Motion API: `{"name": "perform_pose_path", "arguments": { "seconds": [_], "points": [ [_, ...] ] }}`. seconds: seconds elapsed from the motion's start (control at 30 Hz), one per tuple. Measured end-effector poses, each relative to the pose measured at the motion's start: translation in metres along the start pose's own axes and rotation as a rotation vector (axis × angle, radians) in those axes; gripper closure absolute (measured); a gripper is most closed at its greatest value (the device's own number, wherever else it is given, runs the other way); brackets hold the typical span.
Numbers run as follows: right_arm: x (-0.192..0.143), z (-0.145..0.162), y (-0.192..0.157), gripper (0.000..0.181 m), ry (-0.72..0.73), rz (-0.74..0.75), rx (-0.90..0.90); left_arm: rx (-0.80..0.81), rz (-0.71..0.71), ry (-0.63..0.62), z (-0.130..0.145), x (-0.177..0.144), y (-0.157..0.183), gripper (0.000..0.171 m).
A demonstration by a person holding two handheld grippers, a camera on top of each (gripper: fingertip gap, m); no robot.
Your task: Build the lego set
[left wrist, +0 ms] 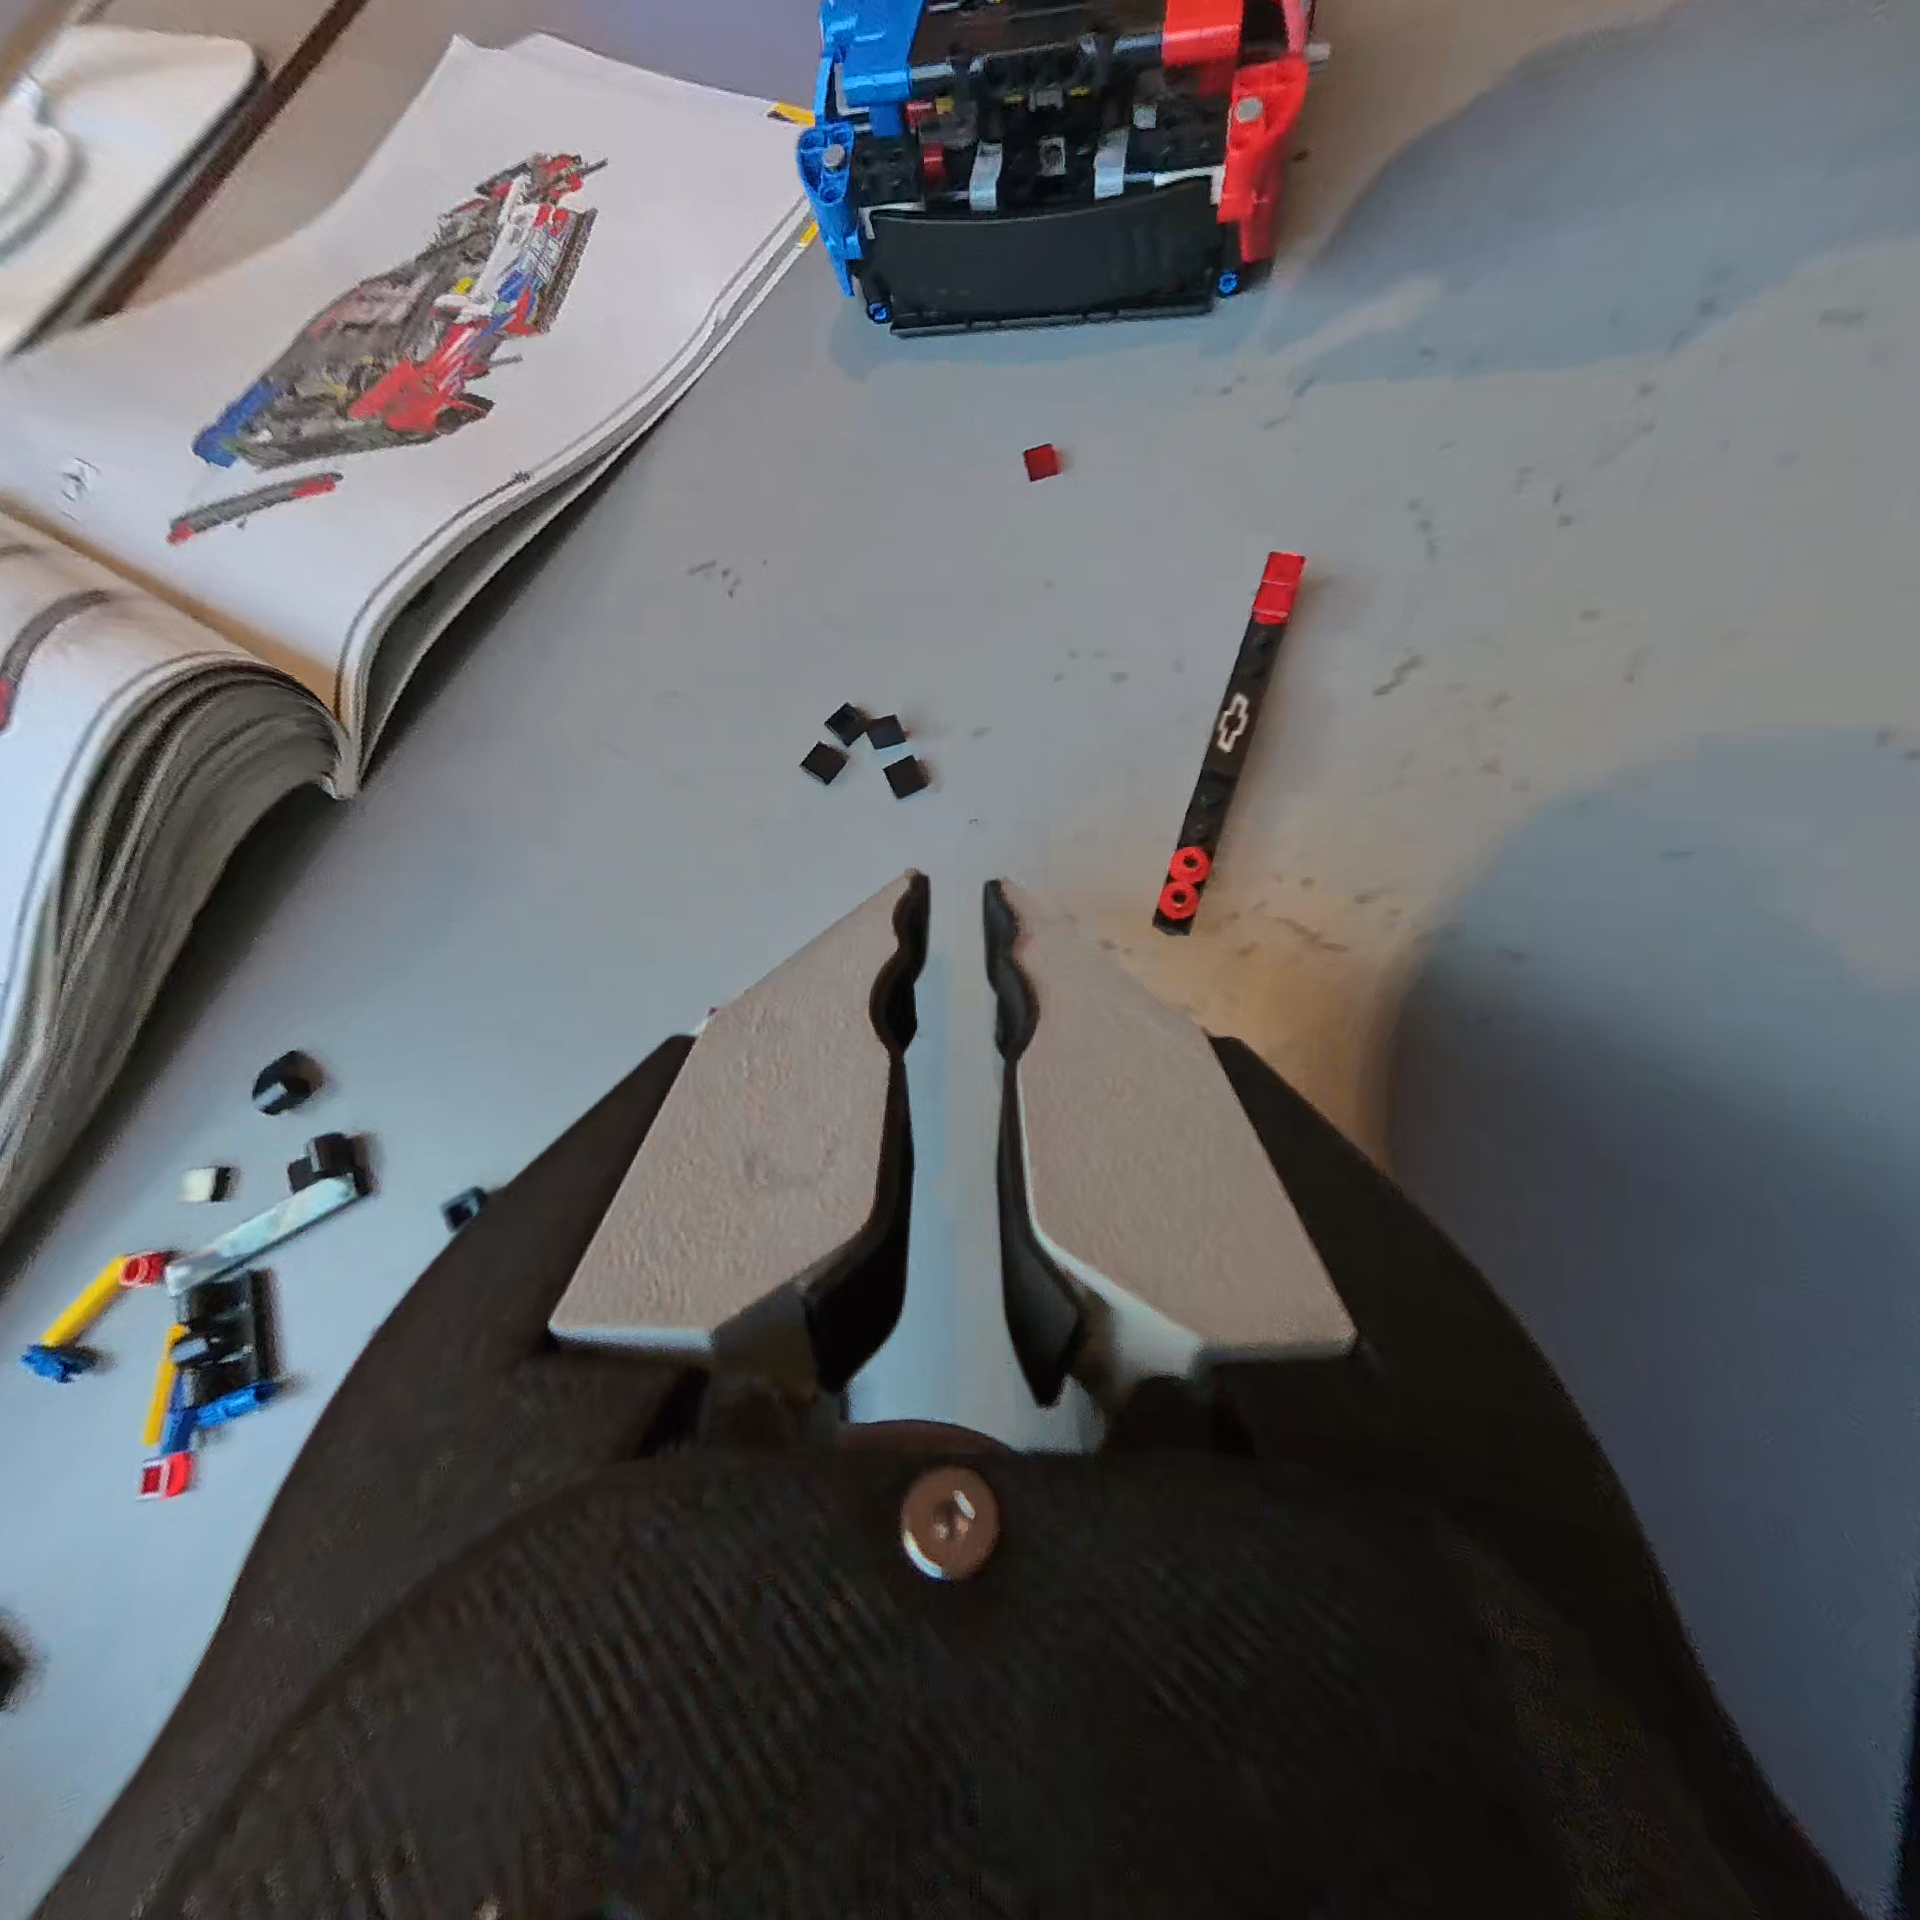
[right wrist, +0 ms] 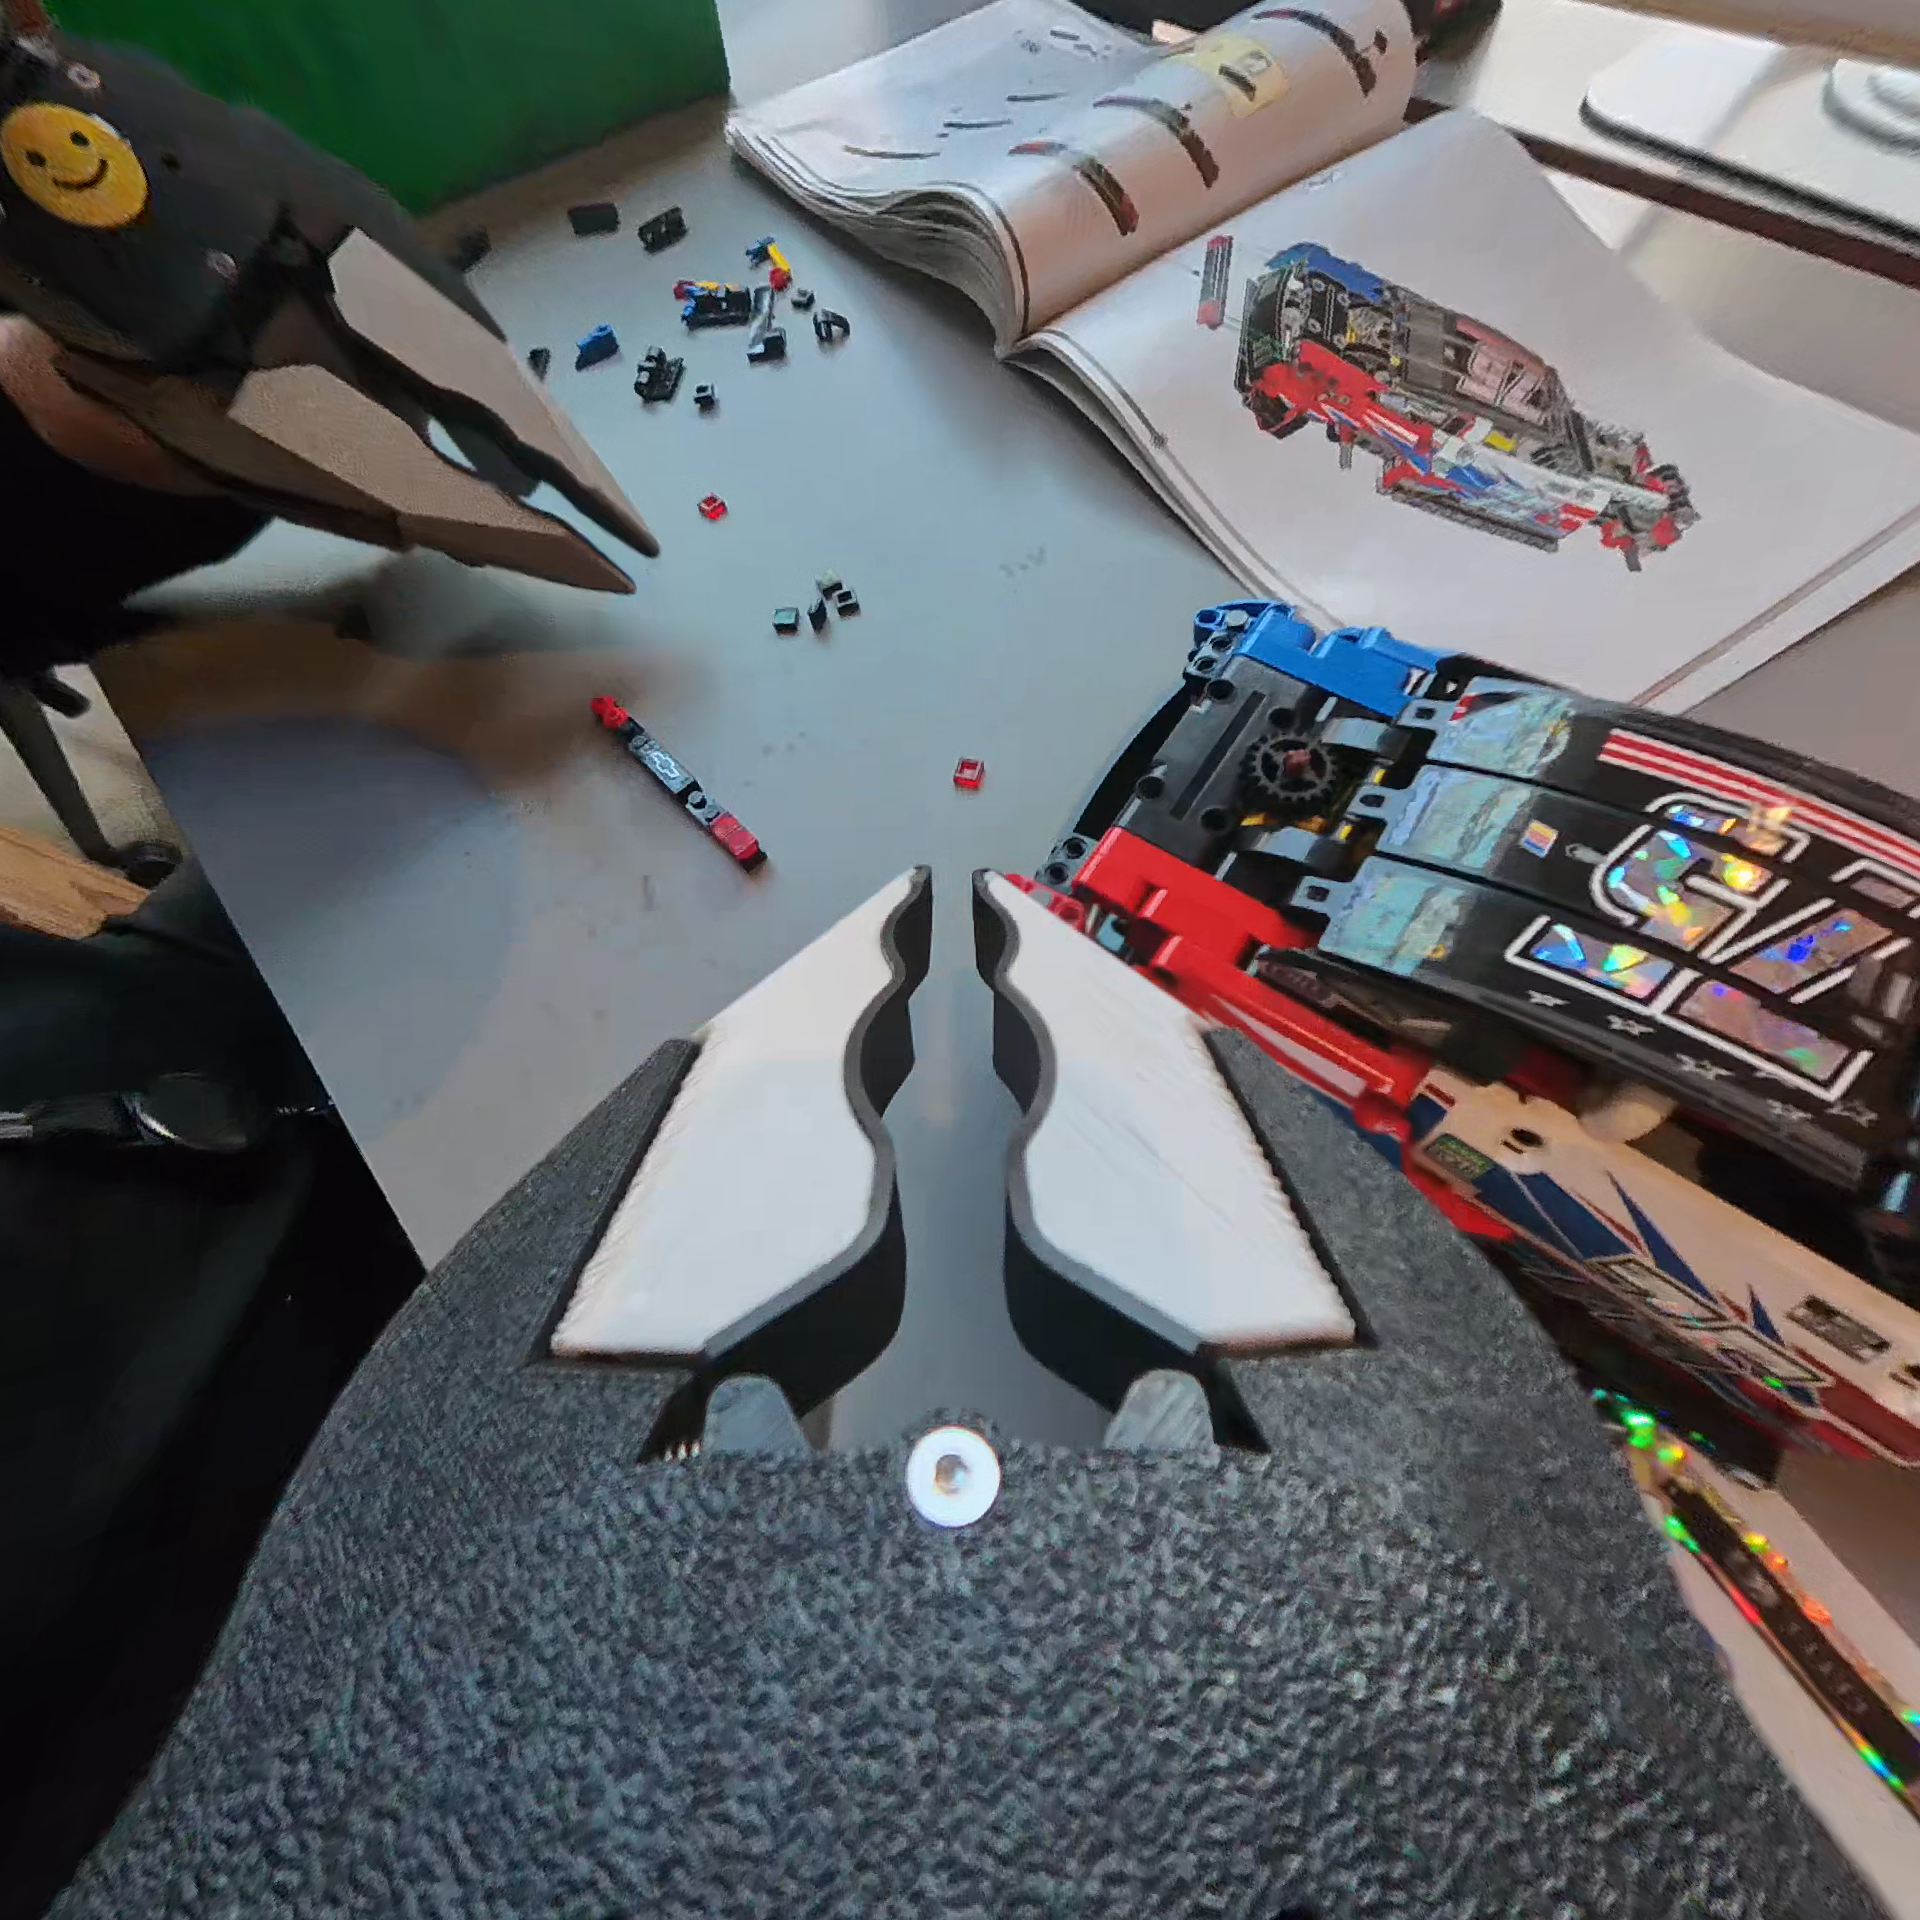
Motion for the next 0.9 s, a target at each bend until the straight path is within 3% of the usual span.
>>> {"name": "perform_pose_path", "arguments": {
  "seconds": [0.1,0.17,0.23,0.37,0.57,0.7,0.8,0.9],
  "points": [
    [0.010,0.007,-0.004,0.175,0.002,-0.011,-0.021,-0.094,0.076,0.014,-0.008,-0.002,-0.001,0.162],
    [0.017,0.008,-0.004,0.175,0.029,0.008,-0.069,-0.110,0.072,-0.040,-0.012,0.005,-0.003,0.161],
    [0.024,0.010,-0.007,0.175,0.050,0.026,-0.113,-0.127,0.038,-0.142,-0.002,0.002,-0.004,0.149],
    [0.029,0.012,-0.019,0.175,0.114,0.013,-0.181,-0.289,-0.022,-0.137,0.023,-0.023,-0.013,0.151],
    [0.031,0.011,-0.026,0.176,0.180,-0.001,-0.274,-0.222,-0.125,-0.232,0.033,-0.024,-0.036,0.152],
    [0.035,0.013,-0.024,0.176,0.158,0.011,-0.280,-0.134,-0.093,-0.252,0.020,-0.012,-0.040,0.154],
    [0.030,0.007,-0.015,0.179,0.212,0.063,-0.245,-0.071,0.034,-0.154,-0.021,0.007,-0.022,0.156],
    [0.017,-0.003,-0.005,0.179,0.332,0.120,-0.199,-0.040,0.098,-0.180,-0.055,0.045,-0.004,0.149]
  ]
}}
Point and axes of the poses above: each gripper's, where its closed fingertips meet, x out along the fingers, z out of its underside, y = z × x across the jaws, the point moved 4 cm from there along -x, back along the fingers, and after that the axes turned 6 degrees about x, right-handed, at the moved point
